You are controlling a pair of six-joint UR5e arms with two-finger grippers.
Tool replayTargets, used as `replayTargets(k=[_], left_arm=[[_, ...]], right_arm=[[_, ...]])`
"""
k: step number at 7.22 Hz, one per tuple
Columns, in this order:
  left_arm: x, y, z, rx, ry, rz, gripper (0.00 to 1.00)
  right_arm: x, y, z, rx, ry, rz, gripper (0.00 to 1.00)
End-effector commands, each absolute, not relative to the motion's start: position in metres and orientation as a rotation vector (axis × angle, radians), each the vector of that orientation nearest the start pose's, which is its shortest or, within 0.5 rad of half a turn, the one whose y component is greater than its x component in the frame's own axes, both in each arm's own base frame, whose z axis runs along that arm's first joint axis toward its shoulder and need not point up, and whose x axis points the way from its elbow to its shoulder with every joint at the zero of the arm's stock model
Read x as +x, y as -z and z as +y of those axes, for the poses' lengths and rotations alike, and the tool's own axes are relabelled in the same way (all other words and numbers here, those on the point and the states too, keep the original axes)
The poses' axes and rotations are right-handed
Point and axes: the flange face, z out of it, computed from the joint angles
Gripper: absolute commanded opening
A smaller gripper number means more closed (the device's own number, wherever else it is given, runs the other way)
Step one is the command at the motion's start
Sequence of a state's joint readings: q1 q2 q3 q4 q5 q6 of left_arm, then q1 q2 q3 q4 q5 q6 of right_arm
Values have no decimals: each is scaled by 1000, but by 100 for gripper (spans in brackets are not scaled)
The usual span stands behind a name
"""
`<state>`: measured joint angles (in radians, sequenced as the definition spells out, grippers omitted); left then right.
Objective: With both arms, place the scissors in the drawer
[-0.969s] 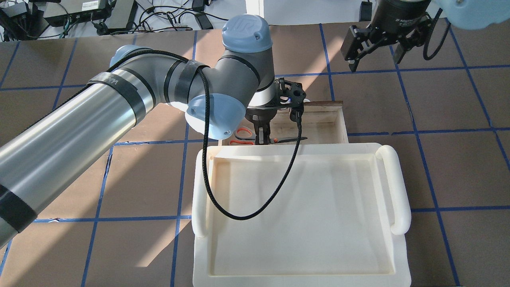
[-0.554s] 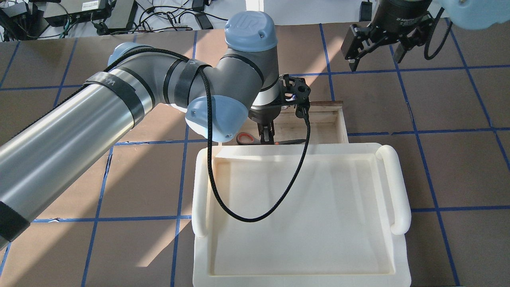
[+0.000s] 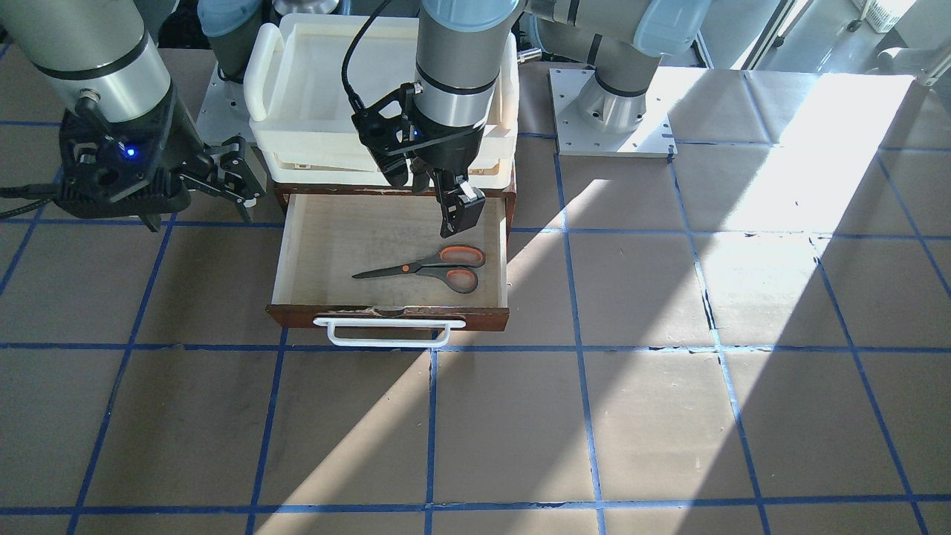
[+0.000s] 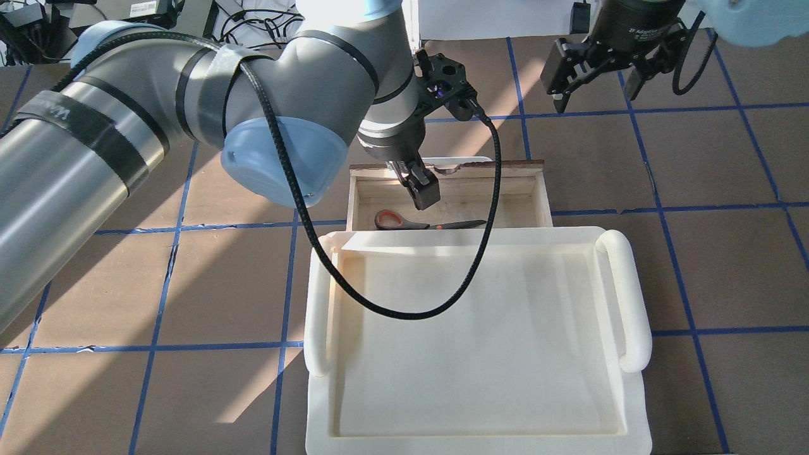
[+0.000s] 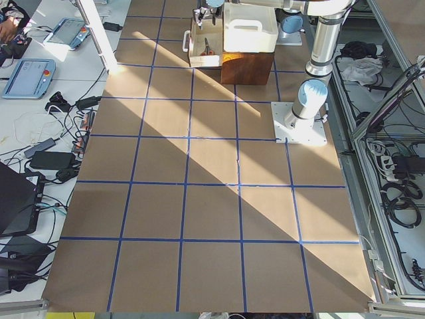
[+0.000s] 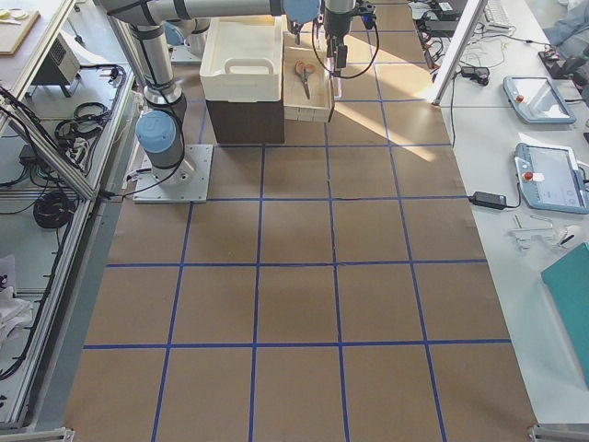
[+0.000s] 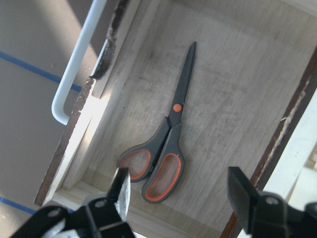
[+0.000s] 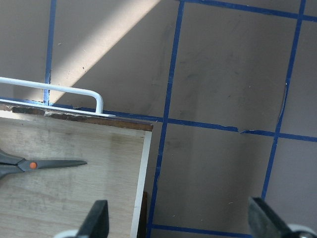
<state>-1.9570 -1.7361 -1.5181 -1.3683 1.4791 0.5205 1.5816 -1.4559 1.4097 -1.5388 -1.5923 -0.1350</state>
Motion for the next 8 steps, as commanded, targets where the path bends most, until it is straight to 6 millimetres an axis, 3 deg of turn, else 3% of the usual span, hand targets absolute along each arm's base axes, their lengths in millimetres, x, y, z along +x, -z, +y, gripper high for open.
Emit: replayTargets(k=[1,2,3,7,8], left_arm=[[-283,-488,-485,819,198,3107,100],[-234,-496,-493,482,120,3176,100],[-190,-504,-504,289,139,3192,100],[-87,-514,-523,-27,186,3193,100],[-74,-513,-521,-68,174,3191,100]], right_arm=[[137,-504,-540,-230,15,3155,100],[137,-503,-540,-230,12,3155,100],[137,-503,-540,-233,12,3155,100],[137,-504,-540,-233,15,3155,100],[137,-503,-540,-233,12,3155,100]])
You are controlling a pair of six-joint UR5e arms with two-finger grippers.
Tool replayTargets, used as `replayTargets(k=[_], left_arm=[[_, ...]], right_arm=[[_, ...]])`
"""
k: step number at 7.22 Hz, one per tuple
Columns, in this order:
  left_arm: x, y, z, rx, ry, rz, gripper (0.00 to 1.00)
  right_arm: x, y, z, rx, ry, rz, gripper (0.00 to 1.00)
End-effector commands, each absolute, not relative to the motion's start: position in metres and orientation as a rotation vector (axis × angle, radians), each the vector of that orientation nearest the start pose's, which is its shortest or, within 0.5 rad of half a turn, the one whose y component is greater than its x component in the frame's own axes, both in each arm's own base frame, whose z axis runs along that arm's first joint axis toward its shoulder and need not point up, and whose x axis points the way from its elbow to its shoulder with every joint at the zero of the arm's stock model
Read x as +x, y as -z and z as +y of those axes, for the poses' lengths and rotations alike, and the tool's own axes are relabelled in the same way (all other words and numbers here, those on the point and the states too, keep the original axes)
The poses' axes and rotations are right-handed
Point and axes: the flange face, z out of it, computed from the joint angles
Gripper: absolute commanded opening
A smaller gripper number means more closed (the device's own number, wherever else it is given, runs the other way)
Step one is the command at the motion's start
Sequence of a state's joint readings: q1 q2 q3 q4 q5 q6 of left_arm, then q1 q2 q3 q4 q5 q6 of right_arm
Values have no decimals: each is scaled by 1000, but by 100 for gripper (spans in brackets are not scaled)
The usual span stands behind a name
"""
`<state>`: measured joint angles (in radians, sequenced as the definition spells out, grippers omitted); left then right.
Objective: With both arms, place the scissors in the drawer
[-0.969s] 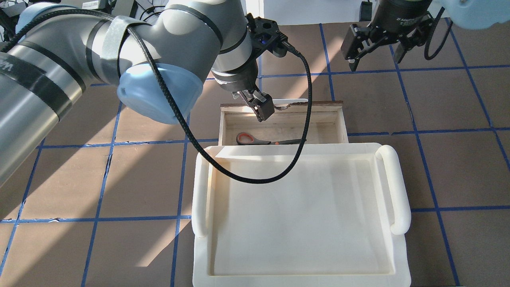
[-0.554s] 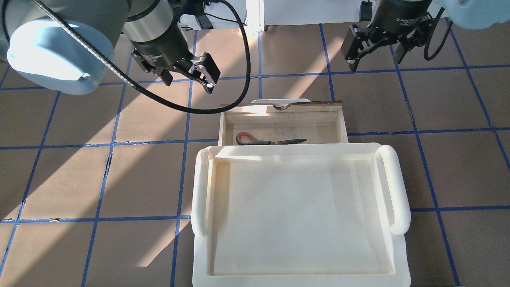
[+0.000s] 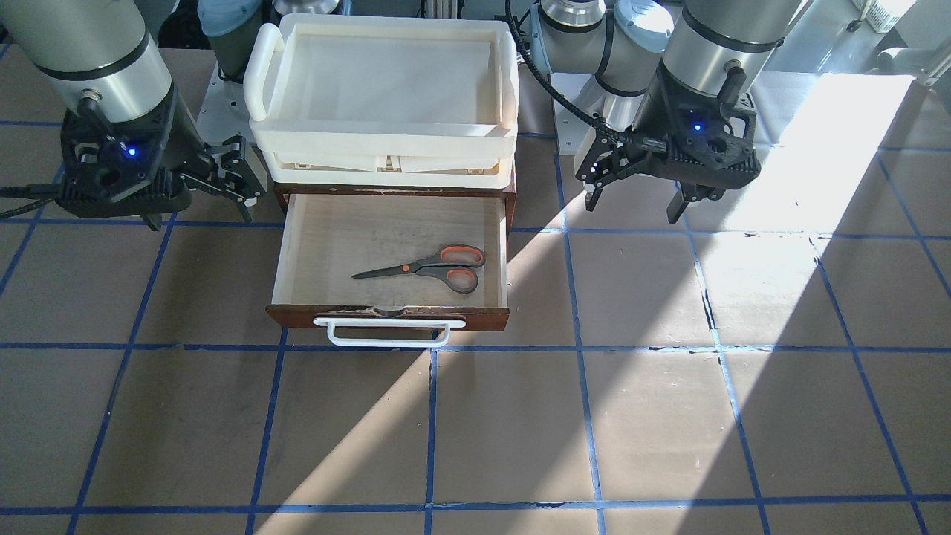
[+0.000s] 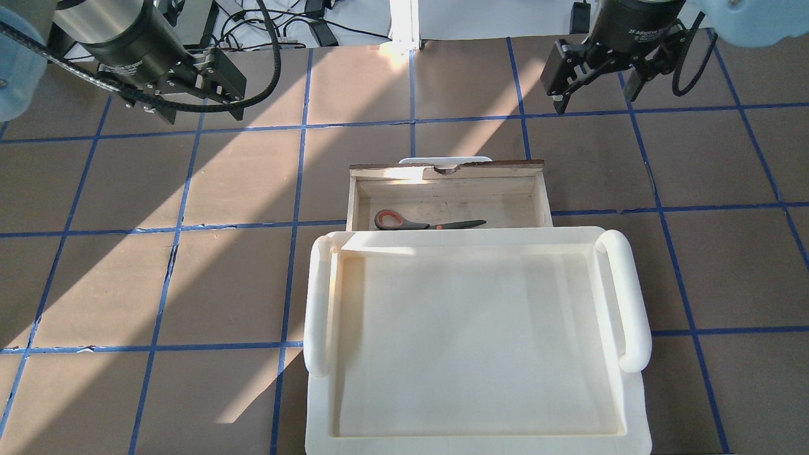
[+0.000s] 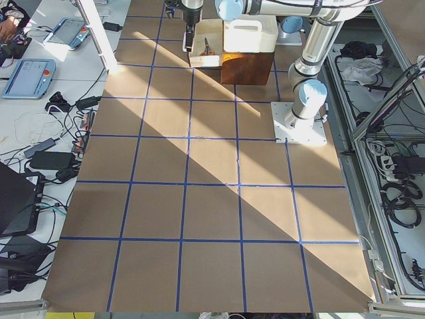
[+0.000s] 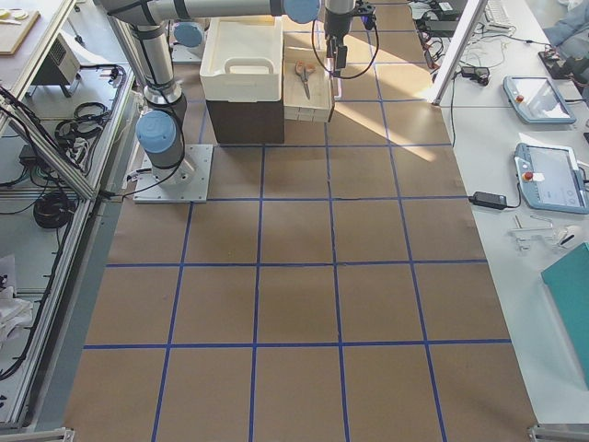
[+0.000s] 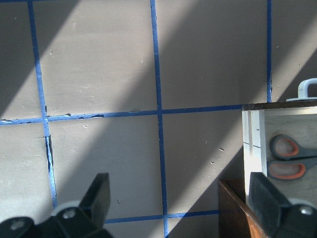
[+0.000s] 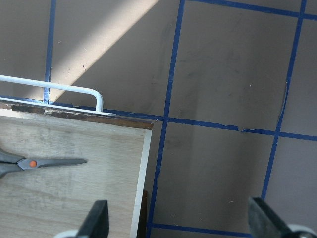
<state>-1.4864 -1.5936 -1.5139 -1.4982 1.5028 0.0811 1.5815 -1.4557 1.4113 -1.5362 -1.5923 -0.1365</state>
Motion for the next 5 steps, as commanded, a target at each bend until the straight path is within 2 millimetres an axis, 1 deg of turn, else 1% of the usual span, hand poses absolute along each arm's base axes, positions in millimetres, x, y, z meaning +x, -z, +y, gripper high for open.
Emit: replayTargets(k=[1,2,3,5], left_arm=[[-69,-511,-521,-79,162,3166,100],[-69,-499,-523,-84,120,3119,100],[-72,-495,-517,-82,113,3120,100],[-83,-497,-513,-48,121,3128,100]], right_arm=[[137,-503,-540,-233,12,3155,100],[137,-503,-540,-233,12,3155,100],[137,-503,-540,-233,12,3155,100],[137,-503,-539,-240,0,3156,100]])
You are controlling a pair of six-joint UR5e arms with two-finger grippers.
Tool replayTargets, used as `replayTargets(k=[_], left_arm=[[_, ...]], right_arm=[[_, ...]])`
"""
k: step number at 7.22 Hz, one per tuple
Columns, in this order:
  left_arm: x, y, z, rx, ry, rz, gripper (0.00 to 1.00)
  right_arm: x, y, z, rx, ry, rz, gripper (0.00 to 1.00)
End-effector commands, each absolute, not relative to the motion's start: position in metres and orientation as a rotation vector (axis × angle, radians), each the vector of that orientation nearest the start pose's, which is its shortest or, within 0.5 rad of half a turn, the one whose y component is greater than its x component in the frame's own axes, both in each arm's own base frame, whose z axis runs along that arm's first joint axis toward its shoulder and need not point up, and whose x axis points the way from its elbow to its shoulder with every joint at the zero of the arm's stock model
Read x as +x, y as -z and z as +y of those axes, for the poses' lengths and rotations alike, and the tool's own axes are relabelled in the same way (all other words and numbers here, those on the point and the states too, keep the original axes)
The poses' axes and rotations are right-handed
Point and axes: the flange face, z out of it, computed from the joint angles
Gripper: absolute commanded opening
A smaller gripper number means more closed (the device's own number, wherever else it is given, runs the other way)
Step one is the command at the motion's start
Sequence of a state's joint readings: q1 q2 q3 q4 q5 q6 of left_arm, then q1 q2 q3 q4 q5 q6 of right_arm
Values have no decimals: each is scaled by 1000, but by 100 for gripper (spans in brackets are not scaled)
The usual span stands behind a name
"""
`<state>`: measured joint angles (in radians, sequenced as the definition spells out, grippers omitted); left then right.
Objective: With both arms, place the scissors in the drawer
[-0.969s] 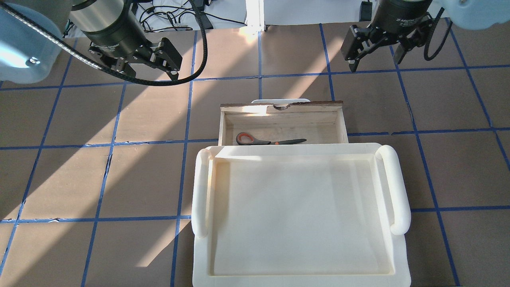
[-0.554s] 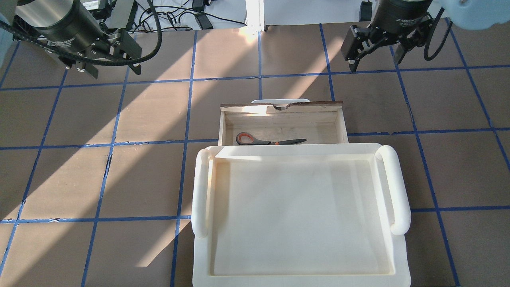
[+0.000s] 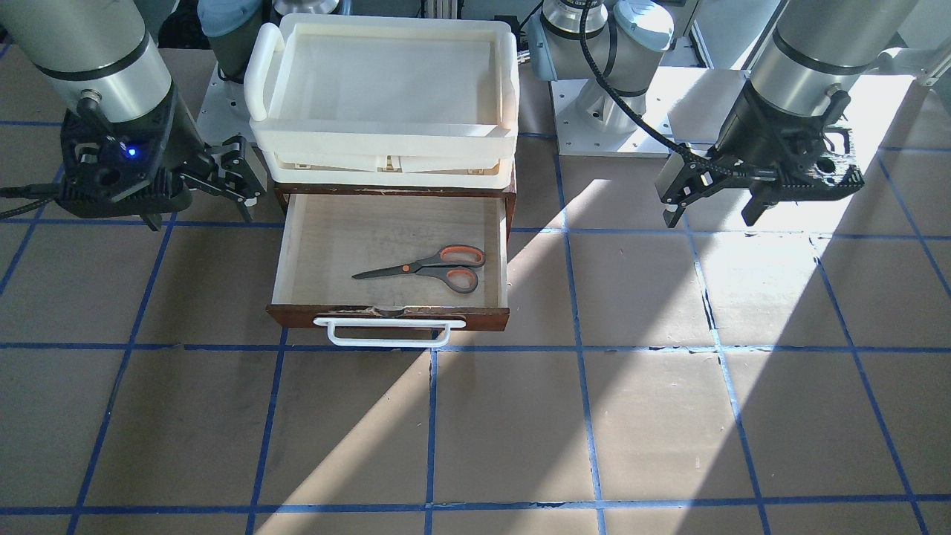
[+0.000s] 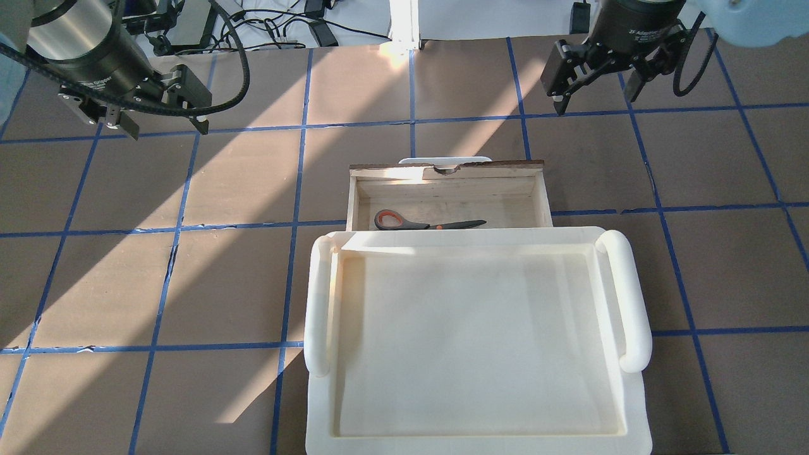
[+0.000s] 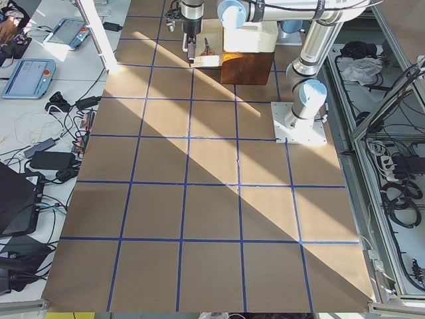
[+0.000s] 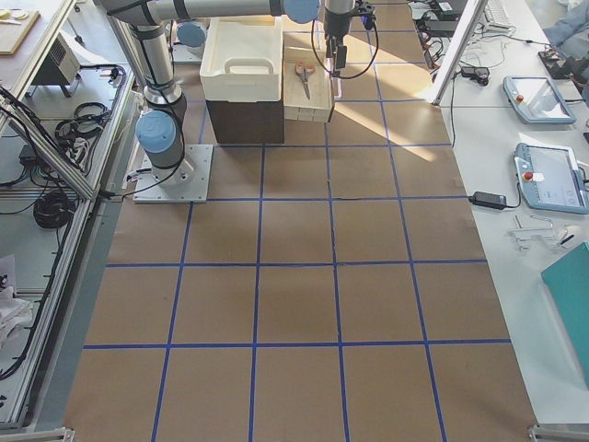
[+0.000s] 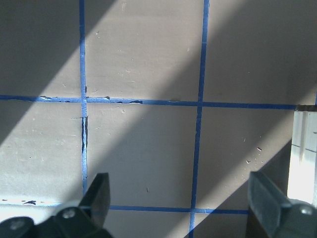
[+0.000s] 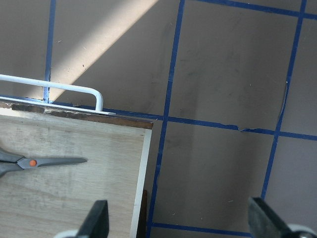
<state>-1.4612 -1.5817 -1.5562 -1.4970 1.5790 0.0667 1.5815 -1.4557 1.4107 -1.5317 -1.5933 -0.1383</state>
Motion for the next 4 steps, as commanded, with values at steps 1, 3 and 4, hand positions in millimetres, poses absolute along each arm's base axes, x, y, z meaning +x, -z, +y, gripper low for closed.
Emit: replayTargets(k=[1,3,4], left_arm=[[-89,-497,-512,-22,122,3131,100],[-89,-498,-512,-10,127,3132,100],[-89,-500,-510,-12,135,3135,100]], right_arm=[[137,-503,-539,-243,0,3157,100],[138,-503,-539,-255,0,3154,100],[138,-503,-539,-250,0,3155,100]])
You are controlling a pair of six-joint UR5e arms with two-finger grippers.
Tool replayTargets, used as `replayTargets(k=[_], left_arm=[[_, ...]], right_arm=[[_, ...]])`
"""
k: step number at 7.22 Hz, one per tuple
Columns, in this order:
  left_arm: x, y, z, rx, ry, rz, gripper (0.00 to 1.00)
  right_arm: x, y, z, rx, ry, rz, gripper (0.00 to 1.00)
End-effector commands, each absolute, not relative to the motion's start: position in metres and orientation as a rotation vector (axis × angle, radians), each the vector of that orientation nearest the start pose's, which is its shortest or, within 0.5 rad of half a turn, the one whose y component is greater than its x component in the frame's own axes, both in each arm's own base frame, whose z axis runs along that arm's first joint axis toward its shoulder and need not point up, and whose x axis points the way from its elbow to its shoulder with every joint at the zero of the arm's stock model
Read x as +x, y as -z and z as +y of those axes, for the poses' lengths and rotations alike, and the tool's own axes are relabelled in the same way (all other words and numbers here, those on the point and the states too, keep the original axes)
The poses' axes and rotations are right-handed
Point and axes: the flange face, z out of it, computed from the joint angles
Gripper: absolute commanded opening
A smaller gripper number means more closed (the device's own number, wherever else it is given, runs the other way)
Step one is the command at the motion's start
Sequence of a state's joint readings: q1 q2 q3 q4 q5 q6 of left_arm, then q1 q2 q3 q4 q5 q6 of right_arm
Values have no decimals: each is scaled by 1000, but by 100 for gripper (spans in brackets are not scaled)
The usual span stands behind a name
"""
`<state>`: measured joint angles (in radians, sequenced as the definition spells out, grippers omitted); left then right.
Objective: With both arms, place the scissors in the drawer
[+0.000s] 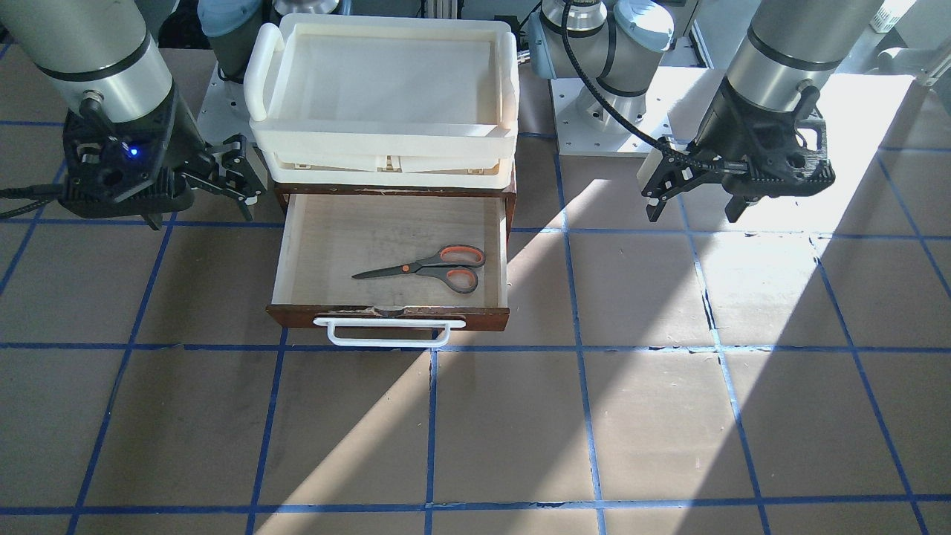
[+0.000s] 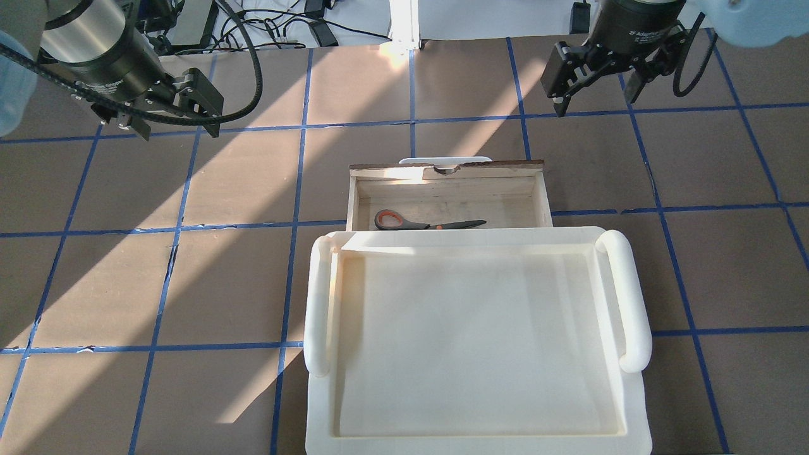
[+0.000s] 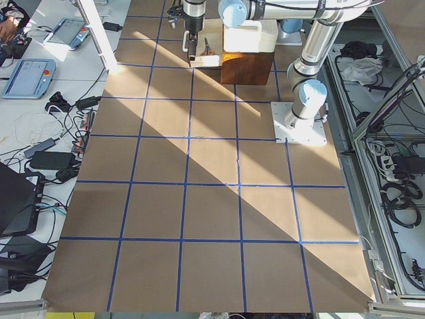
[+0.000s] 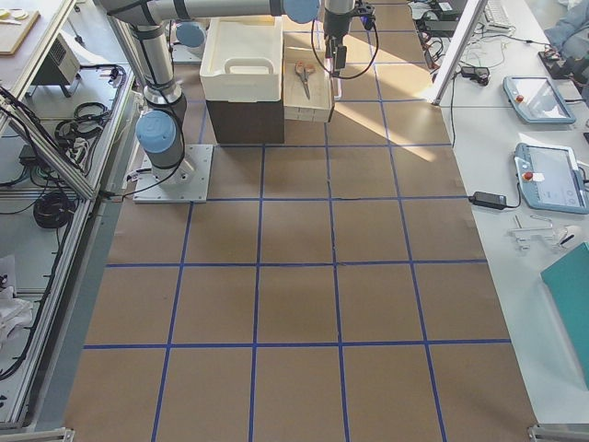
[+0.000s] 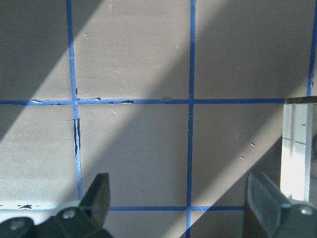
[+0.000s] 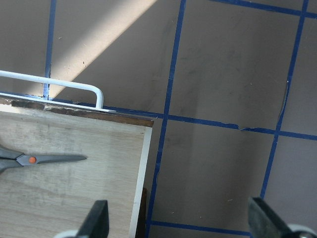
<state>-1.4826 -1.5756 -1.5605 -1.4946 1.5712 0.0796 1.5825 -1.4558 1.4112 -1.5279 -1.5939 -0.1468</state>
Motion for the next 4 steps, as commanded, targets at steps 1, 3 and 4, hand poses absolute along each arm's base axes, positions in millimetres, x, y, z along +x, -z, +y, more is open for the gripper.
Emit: replayTargets(k=[1,3,4], left_arm=[[-90,-500,-510,-9,132,3135,100],[-91,-502,-508,-5,137,3133,100],[-91,-500,-507,-5,130,3134,100]], right_arm=[[138,-501,-539,-243,-5,3155,100],[138,-488,-537,-236,-36,3156,100],[138,-491,-536,-233,-19,3157,100]])
